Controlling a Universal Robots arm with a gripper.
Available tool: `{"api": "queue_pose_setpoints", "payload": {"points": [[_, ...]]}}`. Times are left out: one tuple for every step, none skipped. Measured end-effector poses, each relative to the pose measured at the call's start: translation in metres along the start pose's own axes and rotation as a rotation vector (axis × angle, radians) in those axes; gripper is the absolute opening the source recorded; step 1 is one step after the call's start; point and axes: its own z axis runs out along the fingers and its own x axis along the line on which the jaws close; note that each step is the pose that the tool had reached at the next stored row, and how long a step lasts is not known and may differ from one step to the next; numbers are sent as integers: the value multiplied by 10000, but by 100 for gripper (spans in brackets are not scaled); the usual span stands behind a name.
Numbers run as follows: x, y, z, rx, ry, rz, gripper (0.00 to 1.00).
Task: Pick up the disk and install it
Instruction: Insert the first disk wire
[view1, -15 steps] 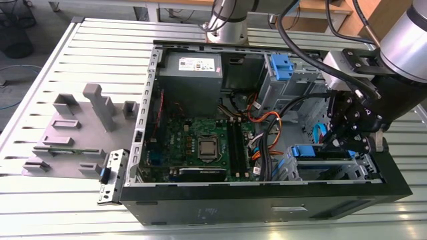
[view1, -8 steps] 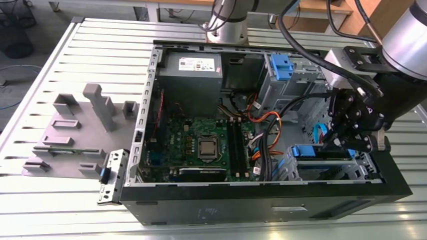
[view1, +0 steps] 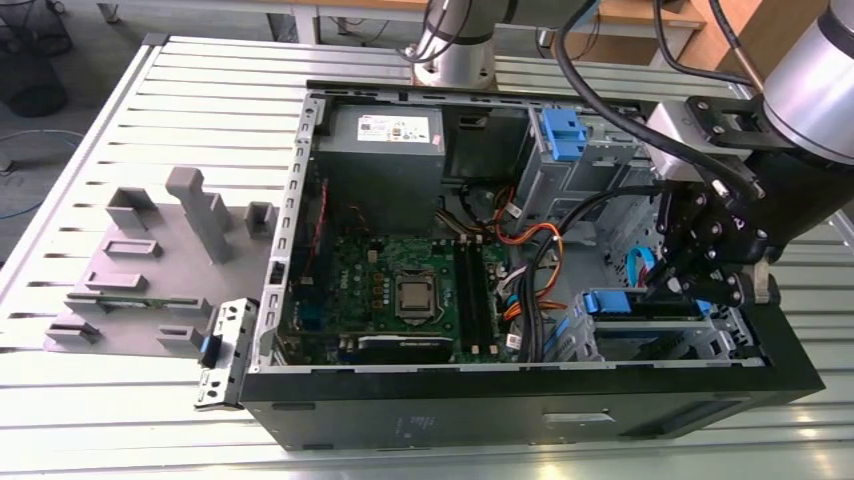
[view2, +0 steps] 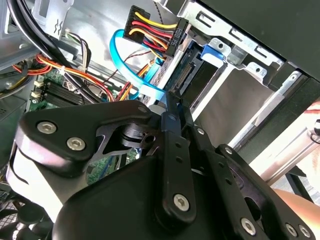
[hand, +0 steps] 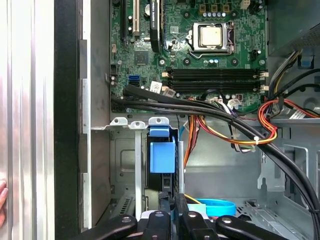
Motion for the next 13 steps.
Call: {"api": "queue_pose_setpoints", "payload": {"points": [[1, 1, 0, 3, -2, 0, 16], [1, 1, 0, 7, -2, -1, 16], [1, 3, 0, 13, -3, 0, 16], [2, 4, 0, 18, -5, 0, 16], [3, 7, 0, 28, -6, 1, 16], [4, 10, 0, 38, -7, 2, 16], [5, 12, 0, 48, -11, 0, 16], [5, 12, 0, 51, -11, 0, 16], [5, 12, 0, 52, -11, -1, 16], [5, 12, 0, 53, -11, -1, 16], [5, 12, 0, 54, -11, -1, 16], [5, 14, 1, 56, -12, 0, 16], [6, 16, 1, 59, -13, 1, 16]]}}
